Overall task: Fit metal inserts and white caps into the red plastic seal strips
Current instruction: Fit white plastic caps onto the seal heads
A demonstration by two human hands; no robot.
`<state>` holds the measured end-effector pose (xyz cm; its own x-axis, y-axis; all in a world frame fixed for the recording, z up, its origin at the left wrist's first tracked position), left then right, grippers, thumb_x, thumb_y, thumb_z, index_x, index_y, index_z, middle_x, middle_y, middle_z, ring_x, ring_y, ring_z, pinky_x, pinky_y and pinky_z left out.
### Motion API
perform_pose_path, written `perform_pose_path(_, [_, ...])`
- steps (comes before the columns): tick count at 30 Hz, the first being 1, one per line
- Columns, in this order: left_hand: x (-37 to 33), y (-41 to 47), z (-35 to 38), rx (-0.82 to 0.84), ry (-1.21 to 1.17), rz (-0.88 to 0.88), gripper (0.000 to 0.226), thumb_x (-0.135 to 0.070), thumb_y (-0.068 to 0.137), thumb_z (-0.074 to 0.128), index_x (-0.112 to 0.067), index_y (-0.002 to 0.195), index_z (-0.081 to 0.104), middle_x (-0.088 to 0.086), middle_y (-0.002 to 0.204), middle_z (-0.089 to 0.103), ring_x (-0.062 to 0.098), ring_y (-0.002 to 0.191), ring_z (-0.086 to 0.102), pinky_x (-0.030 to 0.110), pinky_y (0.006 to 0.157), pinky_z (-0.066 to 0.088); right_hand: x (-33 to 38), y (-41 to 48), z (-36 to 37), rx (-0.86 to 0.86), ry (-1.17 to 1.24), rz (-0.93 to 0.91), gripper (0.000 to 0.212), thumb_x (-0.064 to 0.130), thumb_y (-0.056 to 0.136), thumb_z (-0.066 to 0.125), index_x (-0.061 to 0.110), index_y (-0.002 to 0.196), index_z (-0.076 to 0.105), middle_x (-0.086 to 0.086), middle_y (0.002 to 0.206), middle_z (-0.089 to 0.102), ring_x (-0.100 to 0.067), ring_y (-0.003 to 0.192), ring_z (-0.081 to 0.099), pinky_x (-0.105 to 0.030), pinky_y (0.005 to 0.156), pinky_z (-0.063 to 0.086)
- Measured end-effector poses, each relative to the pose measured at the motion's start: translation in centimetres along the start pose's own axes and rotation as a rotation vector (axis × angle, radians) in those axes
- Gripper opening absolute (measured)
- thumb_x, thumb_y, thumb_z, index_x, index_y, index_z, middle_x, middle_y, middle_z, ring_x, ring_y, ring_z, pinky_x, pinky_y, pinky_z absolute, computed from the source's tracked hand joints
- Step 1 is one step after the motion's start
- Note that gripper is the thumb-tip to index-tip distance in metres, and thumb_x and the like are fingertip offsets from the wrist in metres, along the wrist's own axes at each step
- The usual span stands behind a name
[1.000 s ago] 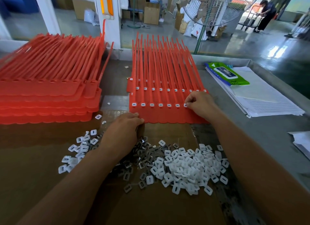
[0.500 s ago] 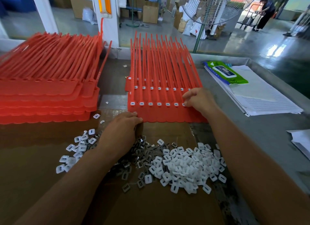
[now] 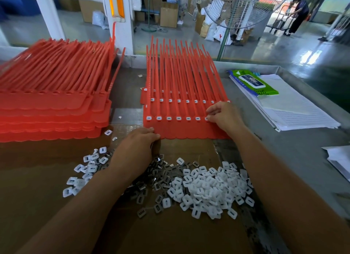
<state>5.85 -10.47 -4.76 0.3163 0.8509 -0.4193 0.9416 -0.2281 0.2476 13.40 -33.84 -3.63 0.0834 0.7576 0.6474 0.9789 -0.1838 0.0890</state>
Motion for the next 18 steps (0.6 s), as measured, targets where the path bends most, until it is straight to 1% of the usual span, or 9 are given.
perform_pose_path(2, [0.0,0.0,0.0,0.000,-0.001,-0.004,0.040,0.000,0.086,0.046,-0.018,0.120,0.057,0.003,0.135,0.048,0.018,0.125,0.040,0.030,0.104,0.029,0.0,-0.2,-0.1,-0.016,-0.010,-0.039,0.012,0.012,0.082,0.065,0.023,0.087,0.064,0.005,0.092,0.064,-0.007,0.086,0.056,-0.024,0.082,0.042])
perform_pose_path(4, [0.0,0.0,0.0,-0.001,0.000,-0.006,0.041,0.000,0.086,0.046,-0.018,0.120,0.057,0.002,0.135,0.048,0.017,0.125,0.040,0.029,0.104,0.028,-0.1,-0.3,-0.2,-0.014,-0.009,-0.048,0.016,0.012,0.085,0.061,0.019,0.098,0.066,0.006,0.093,0.063,-0.003,0.081,0.053,-0.019,0.076,0.039])
perform_pose_path(6, [0.0,0.0,-0.1,-0.001,0.004,-0.007,0.040,-0.002,0.086,0.046,-0.019,0.121,0.057,0.001,0.135,0.048,0.016,0.125,0.039,0.028,0.103,0.028,0.0,-0.7,-0.5,0.020,0.027,-0.051,0.018,0.012,0.086,0.060,0.018,0.101,0.067,0.008,0.093,0.061,0.002,0.079,0.052,-0.014,0.068,0.036])
perform_pose_path(8, [0.0,0.0,-0.1,-0.001,0.004,-0.010,0.040,-0.002,0.087,0.045,-0.019,0.121,0.056,0.001,0.135,0.047,0.016,0.125,0.039,0.028,0.103,0.029,0.1,-1.6,-1.0,0.058,0.073,-0.074,0.018,0.010,0.085,0.061,0.018,0.100,0.068,0.006,0.095,0.062,-0.002,0.084,0.056,-0.015,0.073,0.041])
perform_pose_path(10, [-0.1,0.0,-0.1,0.002,0.004,-0.008,0.041,-0.002,0.086,0.044,-0.019,0.122,0.056,0.001,0.136,0.047,0.016,0.126,0.039,0.027,0.103,0.029,0.5,-3.1,-1.6,0.109,0.109,-0.120,0.017,0.007,0.082,0.065,0.021,0.091,0.067,0.005,0.093,0.064,-0.005,0.086,0.059,-0.018,0.078,0.044])
perform_pose_path(12, [0.0,0.0,-0.1,0.008,0.012,-0.005,0.042,-0.001,0.086,0.043,-0.019,0.122,0.055,0.000,0.136,0.046,0.015,0.126,0.038,0.027,0.103,0.028,1.0,-4.9,-2.1,0.190,0.082,-0.175,0.022,0.007,0.079,0.067,0.029,0.080,0.064,0.012,0.085,0.063,0.006,0.077,0.058,-0.006,0.068,0.041])
perform_pose_path(14, [0.0,0.0,0.0,0.012,0.016,-0.007,0.043,-0.002,0.086,0.042,-0.019,0.123,0.055,0.000,0.137,0.045,0.015,0.127,0.037,0.026,0.103,0.028,1.2,-6.7,-2.4,0.288,0.040,-0.203,0.024,0.009,0.078,0.069,0.031,0.077,0.062,0.016,0.078,0.063,0.010,0.067,0.058,-0.001,0.058,0.040])
perform_pose_path(16, [0.1,0.1,0.0,0.012,0.013,-0.017,0.043,-0.002,0.087,0.042,-0.020,0.123,0.055,0.000,0.137,0.045,0.015,0.127,0.037,0.027,0.103,0.027,1.1,-8.1,-2.7,0.367,0.002,-0.209,0.022,0.011,0.076,0.071,0.032,0.075,0.063,0.013,0.074,0.065,0.010,0.064,0.058,-0.001,0.059,0.041])
perform_pose_path(18, [0.2,0.1,0.1,0.015,0.015,-0.022,0.043,-0.002,0.087,0.041,-0.020,0.123,0.054,0.000,0.137,0.045,0.015,0.127,0.036,0.028,0.103,0.028,0.8,-9.1,-2.9,0.414,-0.038,-0.198,0.019,0.015,0.074,0.074,0.032,0.074,0.066,0.010,0.072,0.068,0.005,0.066,0.061,-0.005,0.064,0.045])
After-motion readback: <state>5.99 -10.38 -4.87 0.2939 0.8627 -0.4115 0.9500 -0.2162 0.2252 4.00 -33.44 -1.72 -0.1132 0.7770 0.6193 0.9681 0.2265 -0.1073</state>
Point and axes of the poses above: each hand's wrist, its own y-axis towards the middle knuckle, its own z-axis out of the palm, x = y × z, the point moved 7 cm from there along y, towards the middle knuckle
